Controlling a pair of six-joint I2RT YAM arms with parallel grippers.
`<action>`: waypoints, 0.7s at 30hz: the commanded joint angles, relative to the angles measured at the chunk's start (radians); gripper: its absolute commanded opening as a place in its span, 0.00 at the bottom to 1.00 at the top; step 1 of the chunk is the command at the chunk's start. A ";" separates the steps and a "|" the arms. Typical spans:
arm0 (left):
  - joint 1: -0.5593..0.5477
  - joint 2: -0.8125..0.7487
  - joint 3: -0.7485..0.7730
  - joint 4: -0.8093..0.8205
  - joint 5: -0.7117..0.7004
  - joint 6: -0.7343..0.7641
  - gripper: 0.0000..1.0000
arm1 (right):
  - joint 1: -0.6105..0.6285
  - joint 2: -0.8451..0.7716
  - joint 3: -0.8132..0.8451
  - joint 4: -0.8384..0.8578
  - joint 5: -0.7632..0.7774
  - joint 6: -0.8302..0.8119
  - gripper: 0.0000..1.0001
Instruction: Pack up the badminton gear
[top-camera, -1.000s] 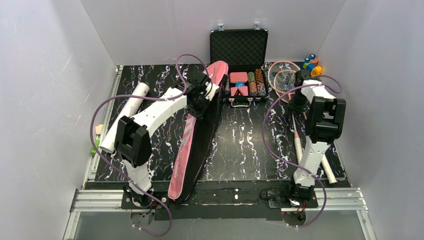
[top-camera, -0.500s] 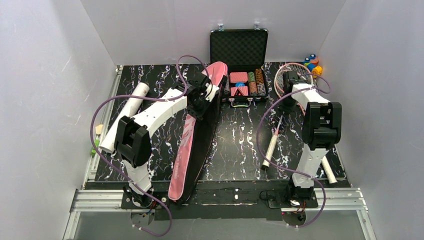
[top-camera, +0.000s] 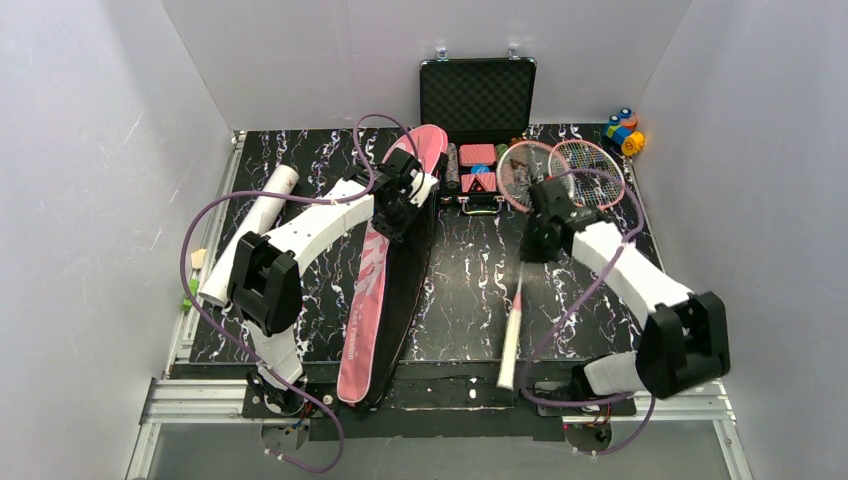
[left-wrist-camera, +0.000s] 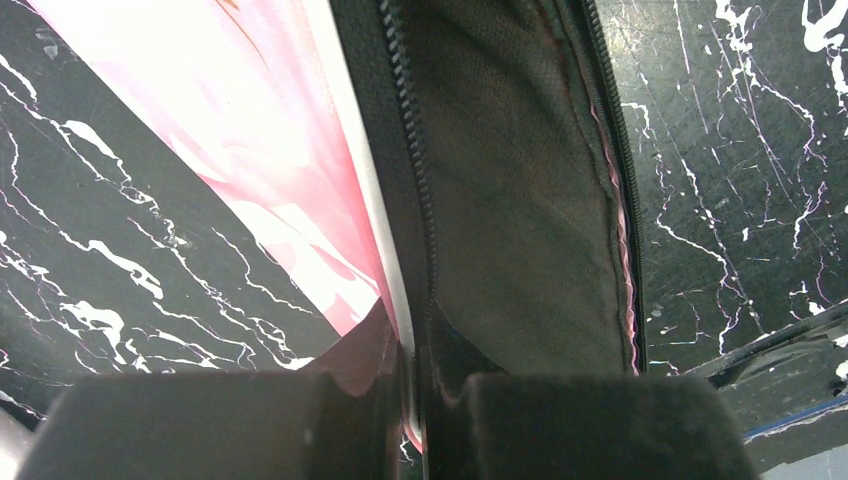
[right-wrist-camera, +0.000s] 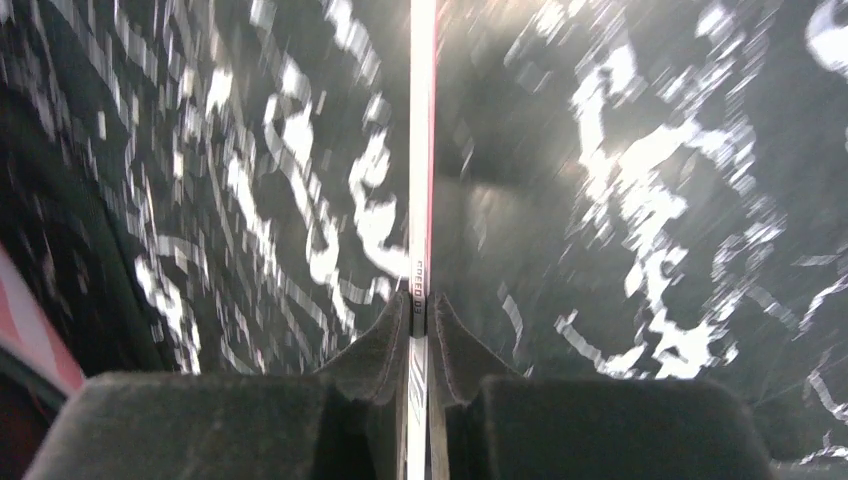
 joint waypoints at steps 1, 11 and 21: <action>0.004 -0.059 0.005 0.031 -0.016 0.030 0.00 | 0.201 -0.155 -0.106 -0.085 -0.015 0.055 0.01; 0.011 -0.006 0.031 -0.007 -0.049 0.039 0.00 | 0.647 -0.382 -0.099 -0.424 0.168 0.211 0.01; 0.013 0.024 0.054 -0.032 -0.106 0.022 0.00 | 0.993 -0.330 0.053 -0.660 0.284 0.430 0.01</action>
